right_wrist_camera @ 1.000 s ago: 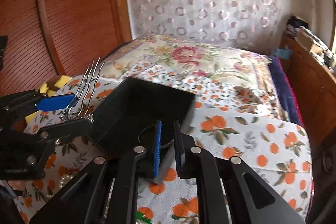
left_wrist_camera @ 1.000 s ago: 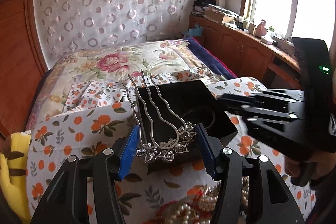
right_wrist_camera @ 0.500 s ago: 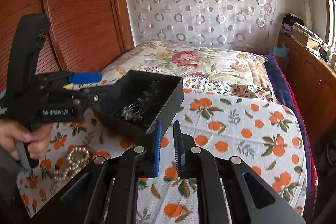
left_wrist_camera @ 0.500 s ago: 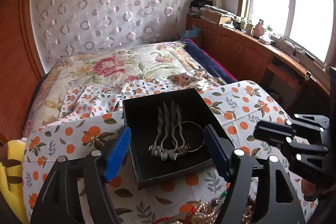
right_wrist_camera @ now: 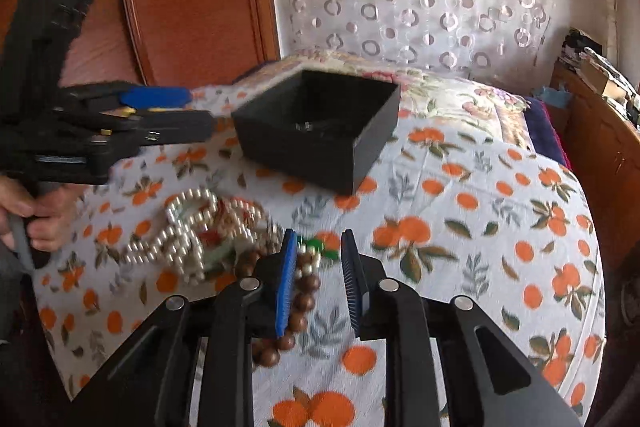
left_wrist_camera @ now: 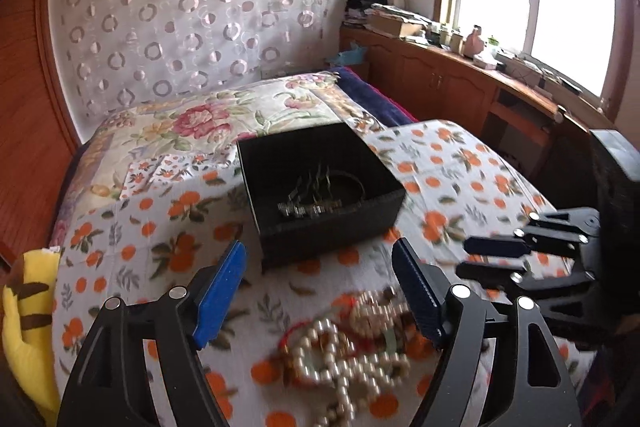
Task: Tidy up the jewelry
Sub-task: 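Grasp the brown bead bracelet with the right gripper while the left gripper grasps a pearl strand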
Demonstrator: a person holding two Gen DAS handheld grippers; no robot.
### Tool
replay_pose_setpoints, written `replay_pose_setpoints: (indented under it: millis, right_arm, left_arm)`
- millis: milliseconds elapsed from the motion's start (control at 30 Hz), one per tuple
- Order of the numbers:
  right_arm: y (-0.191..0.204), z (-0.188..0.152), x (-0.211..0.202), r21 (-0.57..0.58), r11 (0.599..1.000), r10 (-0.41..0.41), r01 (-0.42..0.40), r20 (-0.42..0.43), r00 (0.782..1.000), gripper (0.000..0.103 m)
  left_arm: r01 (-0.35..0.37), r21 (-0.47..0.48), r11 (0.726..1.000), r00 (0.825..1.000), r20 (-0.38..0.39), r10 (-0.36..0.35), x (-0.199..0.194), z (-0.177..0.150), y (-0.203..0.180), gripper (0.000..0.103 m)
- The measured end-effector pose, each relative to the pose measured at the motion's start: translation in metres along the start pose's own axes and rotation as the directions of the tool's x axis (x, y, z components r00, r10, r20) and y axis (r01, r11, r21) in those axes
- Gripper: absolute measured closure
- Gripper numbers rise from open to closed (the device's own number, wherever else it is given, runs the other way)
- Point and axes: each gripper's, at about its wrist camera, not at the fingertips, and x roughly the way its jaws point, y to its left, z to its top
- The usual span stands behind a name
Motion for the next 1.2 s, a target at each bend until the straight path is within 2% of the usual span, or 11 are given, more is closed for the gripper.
replay_pose_setpoints:
  millis: [200,300,500,733,933,1033,1100,1200]
  right_arm:
    - [0.005,-0.014,0.012,-0.023,1.000,0.000,-0.002,-0.076,0.997,0.078]
    - [0.006,-0.019,0.014,-0.022,1.000,0.005,-0.007,-0.091,0.996,0.078]
    - [0.006,-0.022,0.013,-0.037,0.999,-0.036,0.033,-0.097,0.995,0.078]
    - [0.004,-0.022,0.017,-0.028,0.998,-0.060,0.057,-0.115,0.992,0.078]
    - [0.006,-0.022,0.019,-0.040,0.997,-0.075,0.071,-0.113,0.991,0.078]
    - [0.005,-0.022,0.019,-0.034,0.997,-0.076,0.072,-0.112,0.991,0.078]
    - [0.003,-0.022,0.019,-0.026,0.997,-0.074,0.071,-0.111,0.991,0.078]
    - [0.002,-0.022,0.019,-0.021,0.997,-0.073,0.071,-0.111,0.991,0.078]
  left_arm:
    - [0.006,0.004,1.000,0.999,-0.040,-0.006,-0.011,-0.032,-0.003,0.030]
    - [0.002,-0.008,1.000,0.997,-0.071,-0.003,-0.011,-0.050,-0.002,0.030]
    - [0.010,-0.051,0.999,0.994,-0.112,-0.015,-0.009,-0.075,0.004,0.031]
    - [0.038,-0.062,0.997,0.988,-0.145,-0.047,-0.003,-0.086,0.001,0.065]
    - [0.057,-0.072,0.996,0.986,-0.151,-0.067,0.002,-0.083,-0.002,0.079]
    - [0.064,-0.073,0.995,0.986,-0.149,-0.074,0.002,-0.084,-0.004,0.082]
    - [0.067,-0.082,0.994,0.986,-0.150,-0.079,0.002,-0.086,-0.003,0.089]
    - [0.068,-0.095,0.993,0.986,-0.148,-0.081,0.000,-0.089,0.000,0.092]
